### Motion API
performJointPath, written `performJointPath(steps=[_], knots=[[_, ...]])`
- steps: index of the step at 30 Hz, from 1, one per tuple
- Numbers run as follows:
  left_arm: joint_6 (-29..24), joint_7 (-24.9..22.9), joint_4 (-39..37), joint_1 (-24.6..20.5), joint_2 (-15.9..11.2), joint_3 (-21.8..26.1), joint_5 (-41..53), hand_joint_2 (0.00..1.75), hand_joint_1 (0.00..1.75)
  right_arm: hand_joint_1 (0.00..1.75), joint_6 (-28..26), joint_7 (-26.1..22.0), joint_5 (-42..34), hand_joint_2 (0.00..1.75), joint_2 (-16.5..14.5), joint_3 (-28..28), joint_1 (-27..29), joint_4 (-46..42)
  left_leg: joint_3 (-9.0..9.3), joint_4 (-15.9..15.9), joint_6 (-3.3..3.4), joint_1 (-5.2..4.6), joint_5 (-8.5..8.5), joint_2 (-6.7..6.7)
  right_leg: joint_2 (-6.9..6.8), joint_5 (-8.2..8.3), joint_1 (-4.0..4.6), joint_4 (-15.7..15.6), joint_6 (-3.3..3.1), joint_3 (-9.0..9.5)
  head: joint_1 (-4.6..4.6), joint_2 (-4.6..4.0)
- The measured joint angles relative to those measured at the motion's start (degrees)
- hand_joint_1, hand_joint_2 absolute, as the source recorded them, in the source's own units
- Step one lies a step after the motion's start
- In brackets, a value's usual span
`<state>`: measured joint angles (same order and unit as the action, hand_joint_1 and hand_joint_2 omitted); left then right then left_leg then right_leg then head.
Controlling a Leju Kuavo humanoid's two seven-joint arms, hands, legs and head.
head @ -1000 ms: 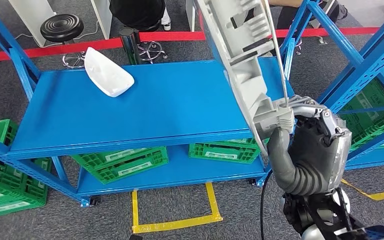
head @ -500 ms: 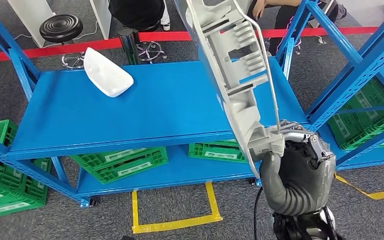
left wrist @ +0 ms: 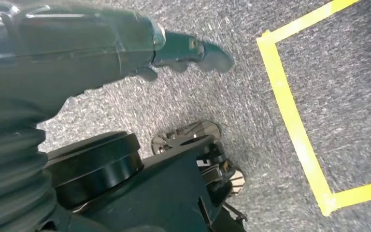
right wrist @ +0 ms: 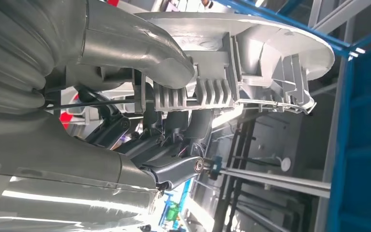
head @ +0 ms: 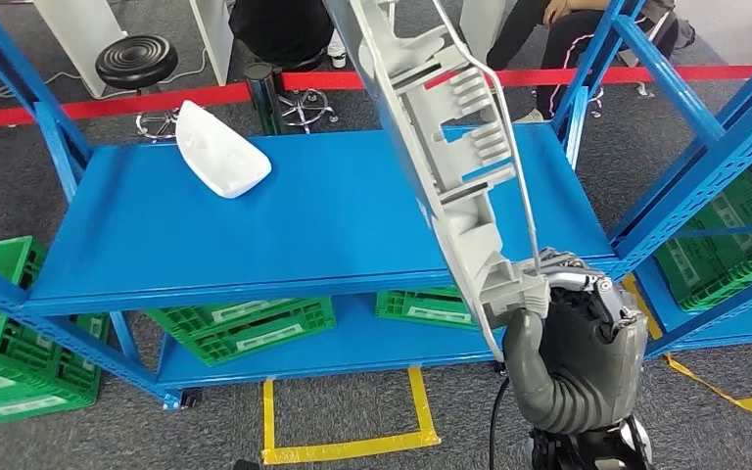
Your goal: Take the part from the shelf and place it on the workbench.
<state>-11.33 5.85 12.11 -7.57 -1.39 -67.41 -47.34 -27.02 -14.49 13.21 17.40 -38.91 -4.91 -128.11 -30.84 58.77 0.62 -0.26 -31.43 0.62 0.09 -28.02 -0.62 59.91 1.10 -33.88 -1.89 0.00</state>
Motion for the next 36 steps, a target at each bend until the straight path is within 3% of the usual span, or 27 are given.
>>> performJointPath(steps=[3,5,8,9,10,11,14,16,19,21,23,24,25,26,27,29,31,34,36], knots=[[-0.2,0.0,0.0,0.0,-0.1,0.0,-0.1,1.75,0.0,1.75,-0.2,-0.7,-0.4,1.75,-0.2,-0.2,0.1,0.2,-0.22,0.2,-0.94,0.01,-0.05,0.11,-0.01,-0.31,0.04,-1.0,-0.78,0.35,0.17,0.0],[-0.5,0.1,0.0,0.0,-0.4,0.0,-0.2,1.75,0.0,1.75,-0.5,-1.9,-1.3,1.75,-0.6,-0.3,0.2,0.5,-0.97,2.1,-1.49,0.06,-1.77,-0.19,-0.22,-0.02,-0.21,-1.5,-1.29,0.5,0.52,0.0],[-0.6,0.6,0.0,0.1,-0.8,0.0,-0.6,1.75,0.0,1.75,-1.1,-3.9,-2.4,1.75,-1.2,-0.4,0.7,1.2,-5.08,11.5,-2.27,0.42,-7.1,-0.7,-0.62,0.16,-0.27,-1.8,-1.71,0.37,1.64,0.0],[-0.6,0.8,0.0,0.1,-0.9,0.0,-0.7,1.75,0.0,1.75,-1.2,-4.3,-2.5,1.75,-1.4,-0.4,0.8,1.4,-6.19,14.0,-2.46,0.54,-7.89,-0.72,-0.7,0.17,-0.27,-1.7,-1.74,0.3,1.9,0.0],[-0.6,1.0,0.0,0.2,-1.0,0.0,-0.8,1.75,0.0,1.75,-1.3,-4.5,-2.6,1.75,-1.6,-0.4,1.0,1.7,-6.47,14.8,-2.6,0.64,-7.57,-0.7,-0.75,0.18,-0.28,-1.7,-1.75,0.26,2.07,0.0],[-0.6,1.2,0.0,0.2,-1.1,0.0,-1.0,1.75,0.0,1.75,-1.5,-4.7,-2.5,1.75,-1.8,-0.4,1.1,2.0,-5.7,13.5,-2.69,0.76,-6.16,-0.68,-0.76,0.19,-0.31,-1.6,-1.75,0.23,2.2,0.0],[-0.5,1.3,0.0,0.1,-1.5,0.1,-1.7,1.75,0.0,1.75,-2.1,-5.0,-2.1,1.75,-2.6,-0.5,1.4,2.7,-0.49,3.3,-2.65,0.99,-1.05,-0.74,-0.66,0.26,-0.28,-1.1,-1.39,0.1,2.62,0.0],[-0.2,0.9,0.0,0.1,-1.7,0.3,-2.1,1.75,0.0,1.75,-3.0,-5.3,-1.5,1.75,-3.1,-0.6,1.7,3.2,0.65,0.5,-2.25,0.87,-0.54,-0.88,-0.59,0.56,-0.11,-0.9,-0.73,-0.27,2.73,0.0],[0.0,0.3,0.0,0.2,-2.0,0.4,-2.4,1.75,0.0,1.75,-4.3,-6.0,-0.8,1.75,-3.7,-0.7,2.3,3.8,-0.07,0.2,-0.98,0.81,0.22,-0.94,-0.53,0.61,-0.27,-0.7,0.32,-0.82,2.46,0.0],[0.1,0.1,0.0,0.2,-2.1,0.4,-2.4,1.75,0.0,1.75,-4.8,-6.4,-0.8,1.75,-3.8,-0.9,2.5,4.1,-0.81,0.0,-0.02,0.87,1.03,-0.85,-0.4,-2.49,-0.4,2.2,0.83,-1.87,2.01,0.0],[0.1,0.1,0.0,0.1,-2.2,0.5,-2.4,1.75,0.0,1.75,-5.0,-6.6,-1.0,1.75,-3.9,-1.0,2.6,4.4,-1.64,0.1,0.48,0.65,1.74,-0.75,-0.38,-7.5,-0.41,8.7,1.05,-3.53,1.26,0.0],[0.1,0.1,0.0,0.1,-2.3,0.5,-2.4,1.75,0.0,1.75,-5.0,-6.7,-1.1,1.75,-3.9,-1.1,2.6,4.6,-2.13,0.1,0.63,0.48,2.11,-0.7,-0.37,-9.19,-0.4,11.7,1.03,-4.09,0.98,0.0],[0.1,0.2,0.0,0.1,-2.3,0.5,-2.3,1.75,0.0,1.75,-5.0,-6.8,-1.2,1.75,-3.9,-1.1,2.6,4.7,-2.62,0.1,0.69,0.29,2.5,-0.66,-0.37,-9.82,-0.36,13.3,0.9,-4.0,0.74,0.0],[0.1,0.3,0.0,0.2,-2.4,0.5,-2.2,1.75,0.0,1.75,-5.0,-6.8,-1.3,1.75,-4.0,-1.2,2.6,4.9,-3.11,0.2,0.74,0.08,2.88,-0.65,-0.36,-9.31,-0.3,12.8,0.63,-3.0,0.5,0.0],[0.1,0.4,0.0,0.1,-2.4,0.5,-2.1,1.75,0.0,1.75,-5.0,-6.8,-1.3,1.75,-4.0,-1.2,2.6,5.0,-3.55,0.2,0.75,-0.14,3.26,-0.66,-0.34,-7.98,-0.16,10.4,0.2,-1.07,0.26,0.0],[0.1,0.4,0.0,0.1,-2.4,0.5,-1.9,1.75,0.0,1.75,-4.9,-6.7,-1.4,1.75,-4.1,-1.2,2.4,5.1,-4.21,0.2,0.63,-0.5,3.94,-0.69,-0.22,-5.31,0.39,2.4,-1.12,4.04,-0.02,0.0],[0.1,0.5,0.0,0.1,-2.3,0.5,-1.7,1.75,0.0,1.75,-4.9,-6.5,-1.4,1.75,-4.1,-1.2,2.2,5.1,-4.7,0.2,0.17,-0.5,4.67,-0.61,-0.07,-4.33,0.93,-2.7,-1.88,6.81,0.06,0.0],[0.1,0.5,0.1,0.2,-2.2,0.5,-1.6,1.75,0.0,1.75,-4.8,-6.2,-1.5,1.75,-4.1,-1.1,2.0,5.1,-5.23,0.1,-0.88,-0.27,5.47,-0.48,-0.16,-3.07,1.1,-4.1,-2.12,6.53,-0.17,0.0],[0.2,0.5,0.1,0.3,-2.2,0.5,-1.6,1.75,0.0,1.75,-4.7,-6.0,-1.5,1.75,-4.2,-1.1,1.9,5.2,-6.17,2.1,-1.47,-0.25,2.57,-0.53,-0.43,-1.58,0.74,-5.0,-2.47,5.65,0.19,0.0]])
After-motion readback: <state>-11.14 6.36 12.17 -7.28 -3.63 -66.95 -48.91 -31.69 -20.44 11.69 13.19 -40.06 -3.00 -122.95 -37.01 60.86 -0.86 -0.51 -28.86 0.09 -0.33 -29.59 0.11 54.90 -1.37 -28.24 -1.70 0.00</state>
